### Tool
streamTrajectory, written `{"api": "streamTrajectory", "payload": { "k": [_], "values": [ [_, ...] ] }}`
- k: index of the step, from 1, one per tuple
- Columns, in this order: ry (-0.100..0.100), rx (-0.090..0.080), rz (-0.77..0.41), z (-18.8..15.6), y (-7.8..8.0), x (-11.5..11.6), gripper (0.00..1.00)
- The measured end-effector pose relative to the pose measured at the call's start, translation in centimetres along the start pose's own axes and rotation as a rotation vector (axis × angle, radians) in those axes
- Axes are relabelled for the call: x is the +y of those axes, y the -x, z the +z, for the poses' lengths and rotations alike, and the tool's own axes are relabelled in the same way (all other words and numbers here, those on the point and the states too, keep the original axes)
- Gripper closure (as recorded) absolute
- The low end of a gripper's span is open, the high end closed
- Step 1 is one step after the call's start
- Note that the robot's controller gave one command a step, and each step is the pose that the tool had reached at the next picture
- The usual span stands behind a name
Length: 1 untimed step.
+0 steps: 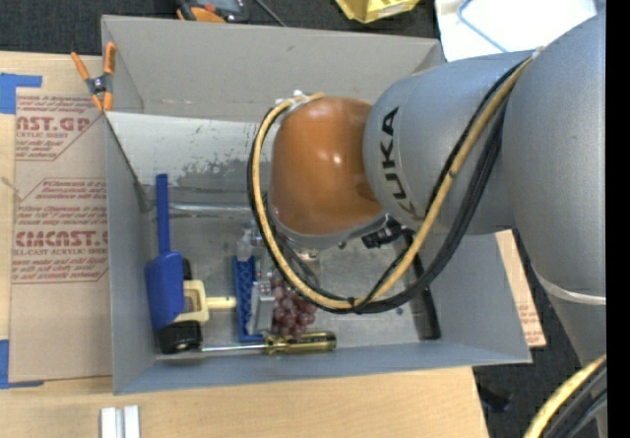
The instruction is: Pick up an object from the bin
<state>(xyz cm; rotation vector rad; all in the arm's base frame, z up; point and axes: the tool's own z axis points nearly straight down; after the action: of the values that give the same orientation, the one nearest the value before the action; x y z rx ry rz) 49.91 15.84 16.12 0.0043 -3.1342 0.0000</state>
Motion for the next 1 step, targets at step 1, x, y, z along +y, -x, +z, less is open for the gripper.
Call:
{"api": "streamTrajectory", "payload": {
  "k": [1],
  "values": [
    [0.001,-0.007,0.002,-0.42,0.21,-0.08,0.00]
  ]
}}
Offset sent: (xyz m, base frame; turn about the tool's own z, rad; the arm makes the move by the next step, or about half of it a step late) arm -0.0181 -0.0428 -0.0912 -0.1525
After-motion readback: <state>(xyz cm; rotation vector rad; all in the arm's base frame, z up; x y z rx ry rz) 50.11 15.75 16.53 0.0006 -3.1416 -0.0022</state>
